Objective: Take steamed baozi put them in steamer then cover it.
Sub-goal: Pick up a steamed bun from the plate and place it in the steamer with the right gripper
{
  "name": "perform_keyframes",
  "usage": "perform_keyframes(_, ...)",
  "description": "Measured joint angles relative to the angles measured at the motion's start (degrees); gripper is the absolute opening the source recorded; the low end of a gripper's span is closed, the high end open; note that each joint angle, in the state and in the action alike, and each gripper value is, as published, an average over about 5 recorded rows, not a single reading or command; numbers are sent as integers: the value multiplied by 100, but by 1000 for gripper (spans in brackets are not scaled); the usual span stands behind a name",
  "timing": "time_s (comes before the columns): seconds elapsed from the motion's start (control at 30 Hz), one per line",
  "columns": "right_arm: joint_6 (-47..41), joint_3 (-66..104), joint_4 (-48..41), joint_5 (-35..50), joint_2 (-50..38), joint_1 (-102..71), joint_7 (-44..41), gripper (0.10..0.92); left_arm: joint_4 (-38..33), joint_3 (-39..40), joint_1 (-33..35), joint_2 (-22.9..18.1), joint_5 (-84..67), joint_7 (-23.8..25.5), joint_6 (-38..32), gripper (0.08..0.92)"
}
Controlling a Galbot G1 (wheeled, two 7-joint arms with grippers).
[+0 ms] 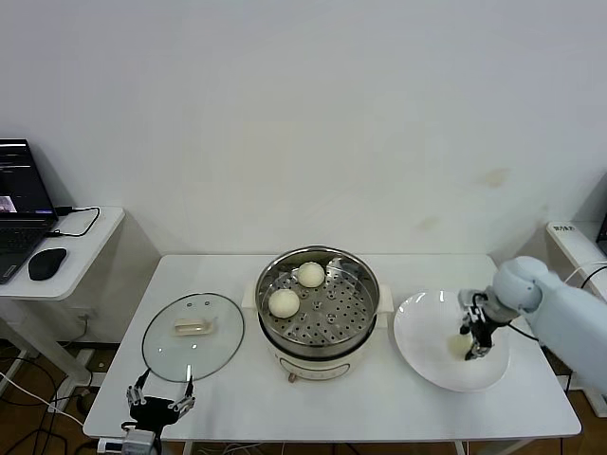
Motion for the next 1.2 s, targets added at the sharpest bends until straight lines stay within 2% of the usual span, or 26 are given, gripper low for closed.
perform_keyframes(0.3,224,-814,-78,902,393,1628,-359,560,5,-81,-36,21,90,-111,-101,823)
perform_keyframes(0.53,905,-1409,-136,1393,1000,2623,-513,566,-19,-131,-39,-7,204,-175,-193,823)
perform_keyframes(1.2,3688,-2739,96,1187,2438,3754,11,568,-148,-241,49,-160,293,-244,-280,823)
